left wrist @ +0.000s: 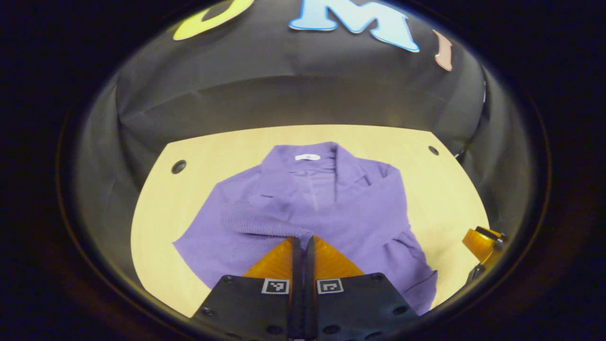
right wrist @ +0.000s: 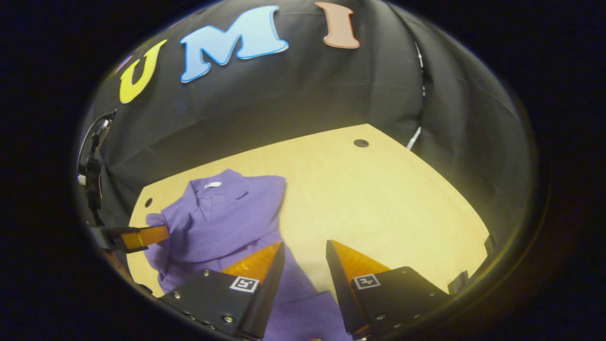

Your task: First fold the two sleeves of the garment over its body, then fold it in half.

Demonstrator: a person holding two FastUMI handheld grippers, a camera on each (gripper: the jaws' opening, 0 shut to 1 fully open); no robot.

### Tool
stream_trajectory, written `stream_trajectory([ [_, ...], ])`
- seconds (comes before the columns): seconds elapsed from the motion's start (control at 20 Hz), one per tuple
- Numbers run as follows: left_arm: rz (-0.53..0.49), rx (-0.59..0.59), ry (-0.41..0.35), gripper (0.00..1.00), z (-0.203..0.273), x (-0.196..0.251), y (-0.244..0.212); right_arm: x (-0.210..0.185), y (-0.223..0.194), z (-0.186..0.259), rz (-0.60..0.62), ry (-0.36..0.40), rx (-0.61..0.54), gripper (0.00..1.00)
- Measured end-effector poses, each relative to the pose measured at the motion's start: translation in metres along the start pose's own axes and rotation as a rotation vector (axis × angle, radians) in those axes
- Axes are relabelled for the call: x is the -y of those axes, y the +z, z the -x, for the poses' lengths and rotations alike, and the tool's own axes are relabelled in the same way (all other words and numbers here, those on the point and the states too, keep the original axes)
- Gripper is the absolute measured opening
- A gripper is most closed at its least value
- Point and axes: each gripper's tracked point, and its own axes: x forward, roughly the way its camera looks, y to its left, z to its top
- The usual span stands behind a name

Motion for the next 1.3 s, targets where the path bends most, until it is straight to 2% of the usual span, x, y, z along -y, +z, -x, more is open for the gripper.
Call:
stream_trajectory([
  [0.2,-0.077,0.007,-0.048,0.07,-0.017,0.075,0.006,0.044,0.000,0.004,-0.029,-0.027,-0.006,0.58],
  [0.45,-0.167,0.006,-0.094,0.07,-0.028,0.142,0.002,0.085,-0.006,0.012,-0.047,-0.049,-0.017,0.58],
  [0.6,-0.180,-0.002,-0.090,0.07,-0.033,0.160,-0.001,0.098,-0.012,0.014,-0.054,-0.052,-0.028,0.58],
  [0.75,-0.159,-0.018,-0.080,0.07,-0.038,0.160,-0.006,0.104,-0.015,0.015,-0.065,-0.045,-0.036,0.58],
  [0.9,-0.097,-0.054,-0.133,0.09,-0.036,0.165,-0.015,0.101,-0.015,0.015,-0.063,-0.031,-0.036,0.58],
  [0.95,-0.069,-0.062,-0.150,0.16,-0.033,0.165,-0.017,0.099,-0.015,0.016,-0.060,-0.025,-0.035,0.58],
  [1.0,-0.051,-0.059,-0.170,0.35,-0.029,0.167,-0.019,0.096,-0.016,0.016,-0.056,-0.019,-0.035,0.54],
  [1.1,-0.048,-0.042,-0.158,0.73,-0.026,0.158,-0.017,0.091,-0.018,0.018,-0.045,-0.009,-0.037,0.58],
  [1.15,-0.054,-0.040,-0.156,0.92,-0.023,0.156,-0.018,0.089,-0.020,0.019,-0.039,-0.004,-0.038,0.54],
  [1.2,-0.060,-0.041,-0.151,0.91,-0.020,0.153,-0.020,0.085,-0.021,0.020,-0.034,0.002,-0.040,0.58],
  [1.3,-0.062,-0.043,-0.144,0.88,-0.012,0.145,-0.027,0.076,-0.025,0.022,-0.025,0.014,-0.046,0.58],
])
